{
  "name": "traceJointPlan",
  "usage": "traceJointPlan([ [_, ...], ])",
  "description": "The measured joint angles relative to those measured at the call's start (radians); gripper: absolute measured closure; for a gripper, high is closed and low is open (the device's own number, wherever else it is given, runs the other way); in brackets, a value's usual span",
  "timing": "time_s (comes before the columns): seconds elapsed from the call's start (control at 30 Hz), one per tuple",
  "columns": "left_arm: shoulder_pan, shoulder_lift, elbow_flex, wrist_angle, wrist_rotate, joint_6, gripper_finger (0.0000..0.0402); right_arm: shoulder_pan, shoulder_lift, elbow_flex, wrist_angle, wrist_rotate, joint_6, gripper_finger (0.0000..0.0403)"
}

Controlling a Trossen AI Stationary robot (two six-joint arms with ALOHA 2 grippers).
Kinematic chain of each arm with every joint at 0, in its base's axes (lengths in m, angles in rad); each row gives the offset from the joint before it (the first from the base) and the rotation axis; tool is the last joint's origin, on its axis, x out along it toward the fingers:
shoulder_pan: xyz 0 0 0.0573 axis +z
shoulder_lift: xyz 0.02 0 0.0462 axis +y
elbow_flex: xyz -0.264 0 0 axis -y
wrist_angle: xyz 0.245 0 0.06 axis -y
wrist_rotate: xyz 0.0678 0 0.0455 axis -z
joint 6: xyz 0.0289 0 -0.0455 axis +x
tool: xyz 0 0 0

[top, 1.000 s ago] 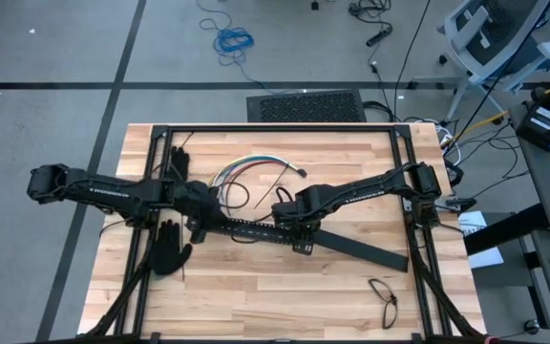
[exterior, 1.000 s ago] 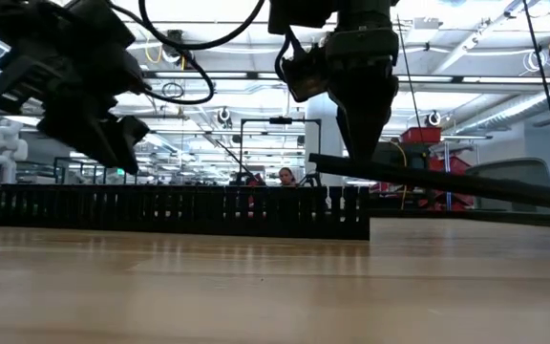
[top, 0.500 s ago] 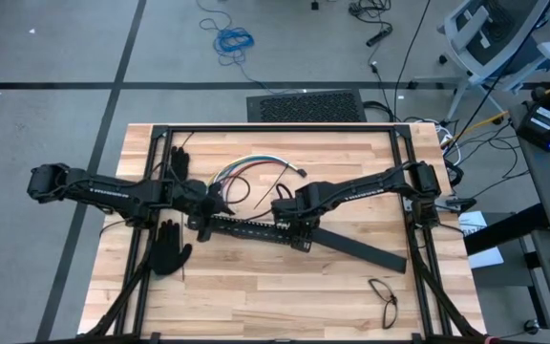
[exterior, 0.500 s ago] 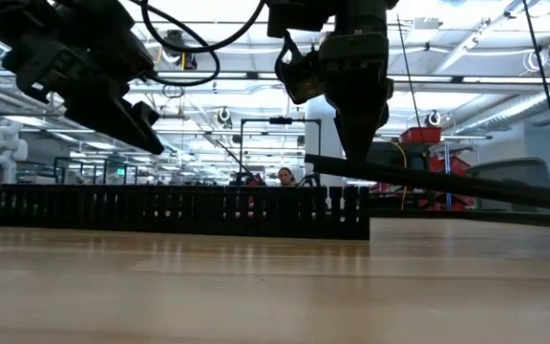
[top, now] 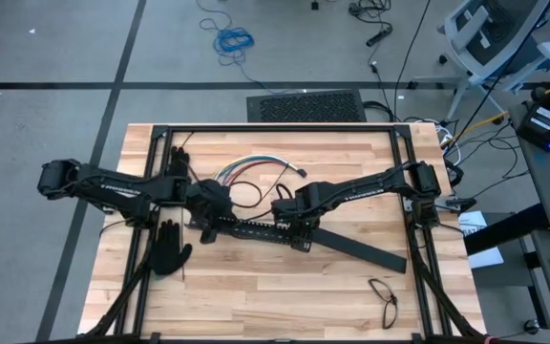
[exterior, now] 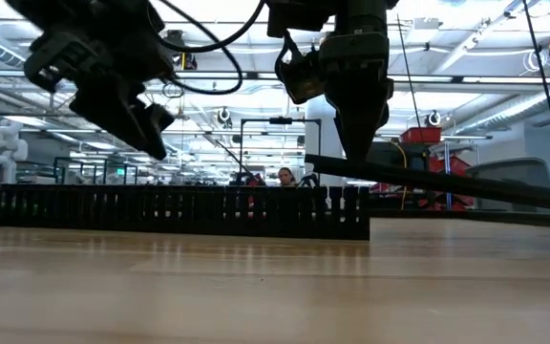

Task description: Ziptie cables

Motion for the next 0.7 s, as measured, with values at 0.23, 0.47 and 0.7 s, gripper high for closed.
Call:
traceJointPlan([
  [0.23,0.000,0.038,0.061,-0.145,-0.005,0.054,0.0207,0.000,0.000,0.000,-0.001,0.000,0.000,0.0190],
  [0.47,0.000,0.037,0.061,0.028,-0.079,0.115,0.0180,0.002,0.000,0.000,-0.026,0.000,0.000,0.0190],
  [0.7,0.001,0.101,0.059,0.081,-0.134,0.150,0.0180,0.016,-0.017,0.001,-0.069,-0.027,-0.028,0.0190],
])
